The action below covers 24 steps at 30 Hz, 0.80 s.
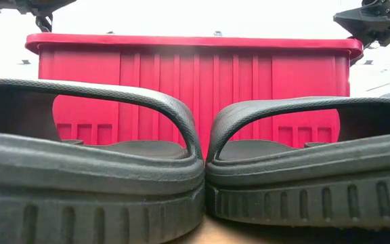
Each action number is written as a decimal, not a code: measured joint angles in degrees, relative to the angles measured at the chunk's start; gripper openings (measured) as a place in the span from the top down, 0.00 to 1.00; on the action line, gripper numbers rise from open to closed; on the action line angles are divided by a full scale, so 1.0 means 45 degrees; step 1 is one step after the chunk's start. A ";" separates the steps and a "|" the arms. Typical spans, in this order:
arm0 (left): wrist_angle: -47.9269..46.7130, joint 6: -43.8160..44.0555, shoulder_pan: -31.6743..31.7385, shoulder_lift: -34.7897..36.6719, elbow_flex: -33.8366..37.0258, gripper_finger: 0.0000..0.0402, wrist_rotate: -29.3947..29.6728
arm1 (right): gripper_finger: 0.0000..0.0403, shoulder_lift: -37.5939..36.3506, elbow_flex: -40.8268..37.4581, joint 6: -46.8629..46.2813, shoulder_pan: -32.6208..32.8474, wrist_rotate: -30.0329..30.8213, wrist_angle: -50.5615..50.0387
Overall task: Pick and place slides into bin
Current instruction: Put the black slide into the red bin
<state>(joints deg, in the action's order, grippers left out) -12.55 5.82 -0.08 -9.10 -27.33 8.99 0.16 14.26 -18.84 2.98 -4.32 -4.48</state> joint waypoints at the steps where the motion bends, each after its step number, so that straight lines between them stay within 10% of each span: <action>1: 0.0004 0.0000 -0.0005 0.0000 0.0000 0.96 0.0000 | 1.00 0.0004 0.0000 -0.0172 0.0000 -0.0343 0.0090; 5: 0.0002 0.0000 -0.0002 0.0000 0.0000 0.96 0.0000 | 0.97 0.0254 0.0526 0.1006 0.0006 -0.2359 0.0927; 12: 0.0004 0.0000 -0.0002 0.0004 0.0000 0.96 -0.0002 | 0.84 0.3247 0.4268 0.3057 0.0005 -0.1019 -0.1586; 24: 0.0004 0.0000 -0.0004 0.0000 0.0000 0.96 -0.0001 | 0.59 1.0482 1.2207 0.0825 0.0645 -0.4412 -1.0312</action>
<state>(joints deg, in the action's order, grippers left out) -12.53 5.82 -0.10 -9.10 -27.33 8.99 47.33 69.19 -15.13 5.89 -24.17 -50.89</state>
